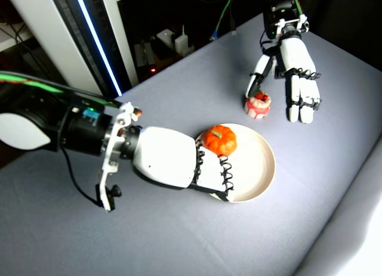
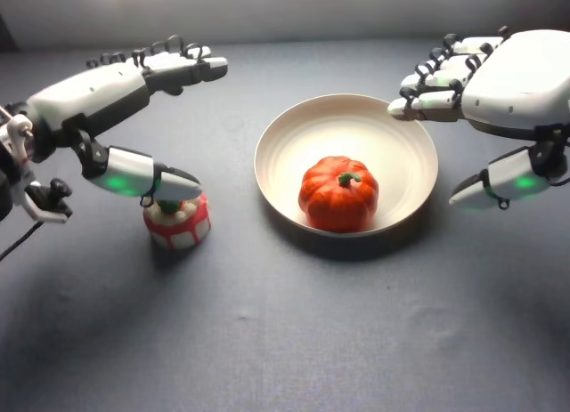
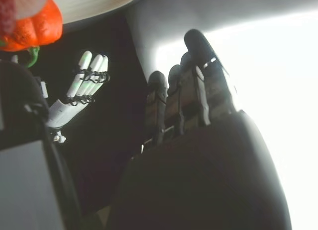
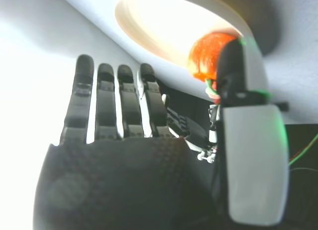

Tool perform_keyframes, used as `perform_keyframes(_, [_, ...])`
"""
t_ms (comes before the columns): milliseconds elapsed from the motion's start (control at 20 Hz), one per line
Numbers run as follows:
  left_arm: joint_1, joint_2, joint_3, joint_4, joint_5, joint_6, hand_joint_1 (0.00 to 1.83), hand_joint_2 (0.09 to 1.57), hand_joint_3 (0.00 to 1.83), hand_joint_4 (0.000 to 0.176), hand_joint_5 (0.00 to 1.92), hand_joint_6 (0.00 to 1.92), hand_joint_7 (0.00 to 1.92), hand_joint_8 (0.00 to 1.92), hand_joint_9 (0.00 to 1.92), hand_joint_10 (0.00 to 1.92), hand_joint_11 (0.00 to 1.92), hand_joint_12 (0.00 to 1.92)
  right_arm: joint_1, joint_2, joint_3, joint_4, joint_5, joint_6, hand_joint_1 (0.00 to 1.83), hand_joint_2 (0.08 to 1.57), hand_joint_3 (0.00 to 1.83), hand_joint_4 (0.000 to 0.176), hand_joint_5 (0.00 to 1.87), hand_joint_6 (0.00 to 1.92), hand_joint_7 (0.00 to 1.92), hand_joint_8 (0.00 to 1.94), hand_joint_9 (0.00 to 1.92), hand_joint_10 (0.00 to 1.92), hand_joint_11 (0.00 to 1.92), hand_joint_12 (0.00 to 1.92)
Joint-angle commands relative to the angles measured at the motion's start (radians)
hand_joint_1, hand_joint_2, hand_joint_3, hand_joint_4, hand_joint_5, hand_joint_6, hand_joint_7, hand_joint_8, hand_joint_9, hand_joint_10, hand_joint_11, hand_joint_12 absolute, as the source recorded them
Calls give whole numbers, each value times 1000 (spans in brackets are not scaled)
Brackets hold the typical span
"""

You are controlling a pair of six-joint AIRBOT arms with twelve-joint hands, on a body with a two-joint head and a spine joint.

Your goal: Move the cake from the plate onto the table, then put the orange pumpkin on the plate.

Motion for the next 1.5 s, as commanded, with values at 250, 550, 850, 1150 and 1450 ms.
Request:
perform_keyframes(250, [55,52,-33,-97,-167,-4,1052,928,5,0,206,5,211,14,283,76,0,1197,9,83,-61,135,76,-160,730,1127,11,4,322,27,299,9,268,43,0,1068])
perform_keyframes(550, [166,131,-78,-212,-232,-4,1051,939,0,0,203,0,196,6,305,32,0,1079,-11,186,-118,180,44,-186,826,1091,0,0,447,12,394,8,351,18,0,978])
perform_keyframes(850, [364,243,-128,-371,-291,-4,1126,1001,2,0,604,22,705,579,635,1015,418,1617,-6,215,-142,186,25,-207,831,1119,3,0,475,3,403,1,367,6,0,1067])
perform_keyframes(1150, [750,315,-197,-693,-507,-4,1157,990,0,0,801,171,517,1378,481,1639,442,1892,15,250,-200,503,-14,-635,794,1065,0,0,581,9,513,10,496,29,0,1304])
perform_keyframes(1450, [858,345,-225,-773,-578,-4,1102,1009,1,0,496,1580,652,1872,774,1921,866,1921,26,274,-196,522,-25,-644,742,1082,1,0,614,6,541,5,525,16,1,1280])
